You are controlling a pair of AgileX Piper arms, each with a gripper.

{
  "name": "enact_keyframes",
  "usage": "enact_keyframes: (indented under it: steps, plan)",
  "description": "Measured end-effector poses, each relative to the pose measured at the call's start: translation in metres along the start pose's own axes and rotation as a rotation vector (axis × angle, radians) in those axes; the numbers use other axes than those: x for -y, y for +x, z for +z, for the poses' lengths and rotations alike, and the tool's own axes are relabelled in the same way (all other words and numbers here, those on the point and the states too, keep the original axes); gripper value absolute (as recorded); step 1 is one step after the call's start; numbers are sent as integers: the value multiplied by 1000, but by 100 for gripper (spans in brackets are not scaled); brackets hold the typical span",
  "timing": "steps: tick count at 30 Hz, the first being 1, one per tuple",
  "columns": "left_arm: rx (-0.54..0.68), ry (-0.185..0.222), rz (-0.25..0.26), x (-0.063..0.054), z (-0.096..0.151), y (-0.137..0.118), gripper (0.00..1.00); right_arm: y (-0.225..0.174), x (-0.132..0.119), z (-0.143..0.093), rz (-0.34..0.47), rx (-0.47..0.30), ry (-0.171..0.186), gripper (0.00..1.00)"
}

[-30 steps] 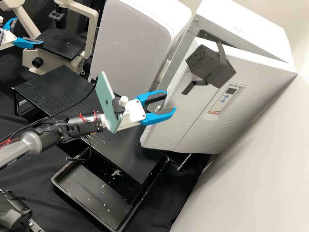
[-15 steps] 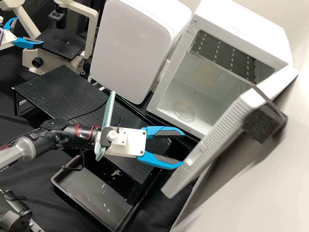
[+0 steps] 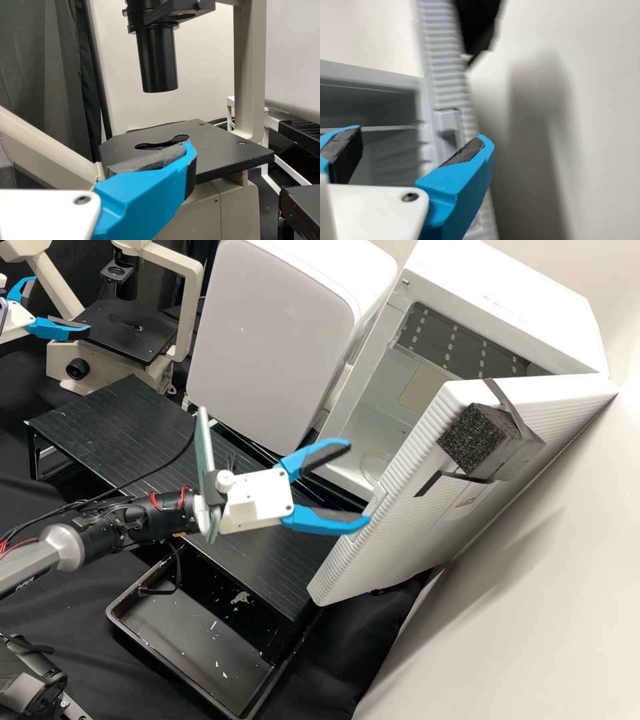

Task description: Open the incubator door

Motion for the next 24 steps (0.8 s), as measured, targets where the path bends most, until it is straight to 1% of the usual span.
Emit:
enact_keyframes:
  steps: [5,7,8,10,11,12,15,16,17,20,24]
  plan:
    - [0,0,0,0,0,0,100,-11,8,-8,-65,-104,-25,100]
    - [0,0,0,0,0,0,100,-14,11,-12,-90,-150,-14,100]
    - [0,0,0,0,0,0,100,-15,14,-13,-104,-179,2,100]
    - [0,0,0,0,0,0,100,-17,23,-14,-155,-259,66,100]
    - [0,0,0,0,0,0,100,-17,31,-15,-210,-328,97,100]
    - [0,0,0,0,0,0,100,-17,35,-13,-245,-355,138,100]
    - [0,0,0,0,0,0,100,-20,47,-10,-355,-423,202,100]
    - [0,0,0,0,0,0,100,-21,51,-9,-386,-436,208,100]
    - [0,0,0,0,0,0,100,-22,54,-7,-410,-439,223,100]
    - [0,0,0,0,0,0,100,-26,64,-3,-480,-454,235,100]
    - [0,0,0,0,0,0,100,-30,72,1,-527,-460,217,100]
